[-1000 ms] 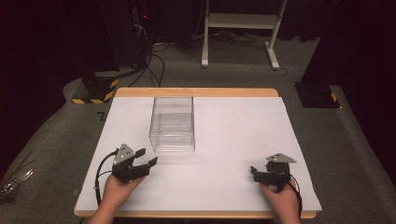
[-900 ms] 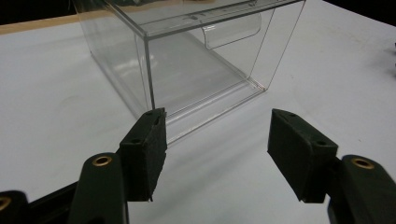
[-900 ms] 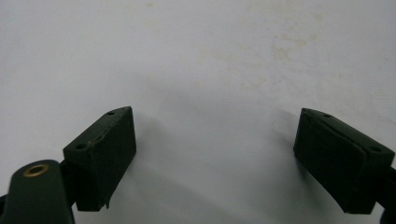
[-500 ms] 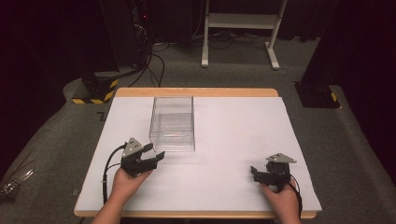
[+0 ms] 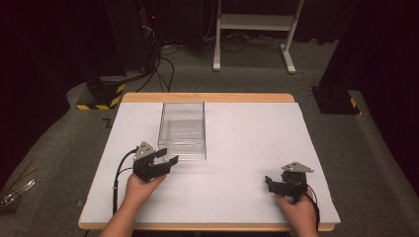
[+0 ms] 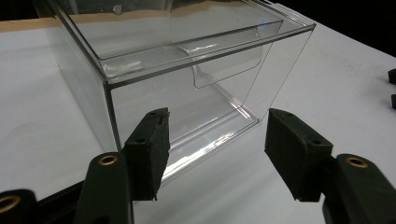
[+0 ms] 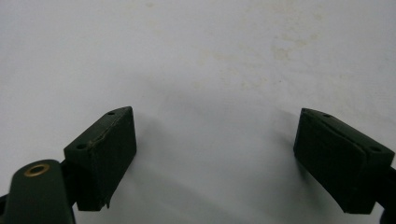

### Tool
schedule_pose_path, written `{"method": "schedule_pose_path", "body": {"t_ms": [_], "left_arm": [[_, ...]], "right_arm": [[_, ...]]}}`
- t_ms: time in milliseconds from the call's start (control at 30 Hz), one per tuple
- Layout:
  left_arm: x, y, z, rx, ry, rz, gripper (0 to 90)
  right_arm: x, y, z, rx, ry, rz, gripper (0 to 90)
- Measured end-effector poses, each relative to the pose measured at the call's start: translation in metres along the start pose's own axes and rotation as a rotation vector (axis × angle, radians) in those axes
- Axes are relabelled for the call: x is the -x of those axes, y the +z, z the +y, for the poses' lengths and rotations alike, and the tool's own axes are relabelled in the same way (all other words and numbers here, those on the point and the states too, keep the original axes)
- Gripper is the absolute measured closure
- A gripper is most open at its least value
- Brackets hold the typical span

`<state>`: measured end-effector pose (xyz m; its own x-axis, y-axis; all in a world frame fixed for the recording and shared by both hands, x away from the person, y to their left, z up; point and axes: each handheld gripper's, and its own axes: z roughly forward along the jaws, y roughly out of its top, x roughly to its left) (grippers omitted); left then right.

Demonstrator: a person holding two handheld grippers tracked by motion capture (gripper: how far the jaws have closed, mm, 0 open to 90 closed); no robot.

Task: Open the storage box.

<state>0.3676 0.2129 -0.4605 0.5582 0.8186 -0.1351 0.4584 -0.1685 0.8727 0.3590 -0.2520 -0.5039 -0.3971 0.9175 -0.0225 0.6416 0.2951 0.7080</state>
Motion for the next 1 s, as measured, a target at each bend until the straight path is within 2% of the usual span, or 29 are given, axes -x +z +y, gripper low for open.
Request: {"method": "schedule_pose_path", "body": {"t_ms": [133, 200, 233, 267, 333, 367, 400, 500, 567, 767, 833, 1000], "left_arm": [[0.002, 0.001, 0.008, 0.0, 0.017, -0.004, 40.0], [0.002, 0.001, 0.009, 0.008, 0.009, -0.008, 40.5], [0.008, 0.01, 0.008, 0.085, -0.119, -0.011, 40.5], [0.008, 0.01, 0.008, 0.085, -0.119, -0.011, 40.5], [0.006, 0.013, 0.008, 0.073, -0.112, -0.005, 40.5], [-0.002, 0.009, 0.008, -0.002, -0.003, -0.002, 40.5], [-0.004, 0.011, 0.009, 0.012, -0.017, -0.014, 40.9], [-0.004, 0.013, 0.01, 0.021, -0.019, -0.018, 42.6], [-0.003, 0.015, 0.011, 0.026, -0.005, -0.014, 43.6], [-0.007, 0.02, 0.011, 0.047, -0.022, -0.023, 49.2], [-0.008, 0.021, 0.009, 0.057, -0.001, -0.035, 51.1], [-0.01, 0.023, 0.008, 0.074, 0.003, -0.059, 55.0]], "right_arm": [[0.0, 0.0, 0.0, 0.0, 0.0, 0.0, 13.3], [0.0, 0.0, 0.0, 0.0, 0.0, 0.0, 13.3], [0.0, 0.0, 0.0, 0.0, 0.0, 0.0, 13.3], [0.0, 0.0, 0.0, 0.0, 0.0, 0.0, 13.3], [0.0, 0.0, 0.0, 0.0, 0.0, 0.0, 13.3], [0.0, 0.0, 0.0, 0.0, 0.0, 0.0, 13.3], [0.0, 0.0, 0.0, 0.0, 0.0, 0.0, 13.3], [0.0, 0.0, 0.0, 0.0, 0.001, 0.0, 13.3], [0.0, 0.0, 0.0, 0.0, 0.0, 0.0, 13.3], [0.0, 0.0, 0.0, 0.0, 0.001, -0.001, 13.3], [0.0, 0.0, 0.0, 0.001, 0.0, -0.002, 13.4], [0.0, 0.0, 0.0, 0.001, -0.001, -0.003, 13.4]]}}
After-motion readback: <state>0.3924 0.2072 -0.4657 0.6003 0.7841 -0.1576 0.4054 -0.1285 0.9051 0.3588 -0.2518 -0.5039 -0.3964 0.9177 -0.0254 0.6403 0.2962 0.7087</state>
